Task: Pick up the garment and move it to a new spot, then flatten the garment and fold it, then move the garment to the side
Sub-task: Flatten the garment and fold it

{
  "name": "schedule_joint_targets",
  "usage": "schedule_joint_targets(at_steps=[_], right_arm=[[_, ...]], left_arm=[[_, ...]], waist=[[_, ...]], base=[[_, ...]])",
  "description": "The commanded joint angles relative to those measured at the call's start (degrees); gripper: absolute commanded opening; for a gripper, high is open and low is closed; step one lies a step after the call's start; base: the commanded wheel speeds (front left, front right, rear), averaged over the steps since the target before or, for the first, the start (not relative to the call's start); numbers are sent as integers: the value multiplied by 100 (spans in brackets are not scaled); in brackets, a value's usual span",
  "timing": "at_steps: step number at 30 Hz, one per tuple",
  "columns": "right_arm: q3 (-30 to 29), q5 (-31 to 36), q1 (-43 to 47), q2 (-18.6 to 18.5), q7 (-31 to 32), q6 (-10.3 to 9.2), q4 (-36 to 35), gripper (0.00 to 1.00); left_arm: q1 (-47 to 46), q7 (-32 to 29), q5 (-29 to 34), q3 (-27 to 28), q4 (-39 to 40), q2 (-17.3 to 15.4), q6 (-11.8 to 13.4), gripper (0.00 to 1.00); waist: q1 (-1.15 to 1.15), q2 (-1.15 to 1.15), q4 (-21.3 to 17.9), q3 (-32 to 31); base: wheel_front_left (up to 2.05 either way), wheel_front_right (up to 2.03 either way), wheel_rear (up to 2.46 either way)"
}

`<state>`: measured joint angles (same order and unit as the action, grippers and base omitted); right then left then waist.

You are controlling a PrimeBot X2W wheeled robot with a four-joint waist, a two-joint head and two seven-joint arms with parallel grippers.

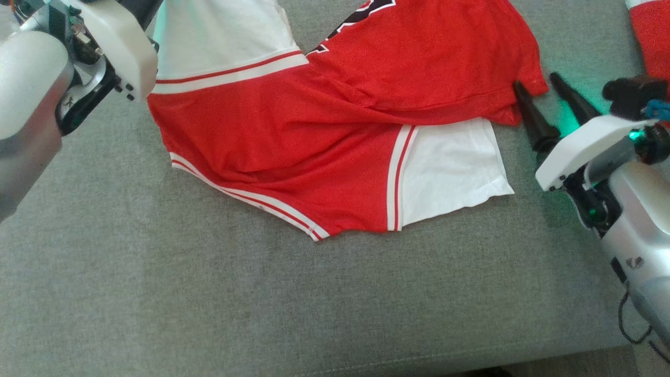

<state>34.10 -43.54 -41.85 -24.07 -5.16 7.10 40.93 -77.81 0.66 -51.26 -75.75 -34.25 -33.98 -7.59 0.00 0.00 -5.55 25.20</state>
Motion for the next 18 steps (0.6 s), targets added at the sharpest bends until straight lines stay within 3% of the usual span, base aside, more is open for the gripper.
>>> schedule_joint_targets(at_steps=[1,2,4,5,6,10,18], right_arm=[[225,-126,-10,-158,18,39,-43,100],[319,-172,-33,-186,10,39,-9,100],[477,-276,-83,-228,-39,39,71,83],[551,-306,-119,-254,-80,39,118,60],[622,-339,-152,-273,-125,39,164,44],[863,-474,-248,-309,-285,39,330,0],[1084,-516,-395,-543,-824,39,324,0]], left_arm=[[-295,57,45,241,75,-162,10,0],[-287,68,47,240,74,-167,10,0],[-267,83,51,240,76,-175,10,0],[-259,87,51,240,77,-176,10,0],[-251,88,54,240,77,-176,10,0],[-200,94,75,240,79,-172,10,0],[-49,653,254,240,25,-198,10,0]], waist=[[0,0,23,-24],[0,0,31,-30],[0,0,48,-43],[0,0,58,-47],[0,0,68,-51],[0,0,91,-107],[0,0,29,-637]], base=[[0,0,0],[0,0,0],[0,0,0],[0,0,0],[0,0,0],[0,0,0],[0,0,0]])
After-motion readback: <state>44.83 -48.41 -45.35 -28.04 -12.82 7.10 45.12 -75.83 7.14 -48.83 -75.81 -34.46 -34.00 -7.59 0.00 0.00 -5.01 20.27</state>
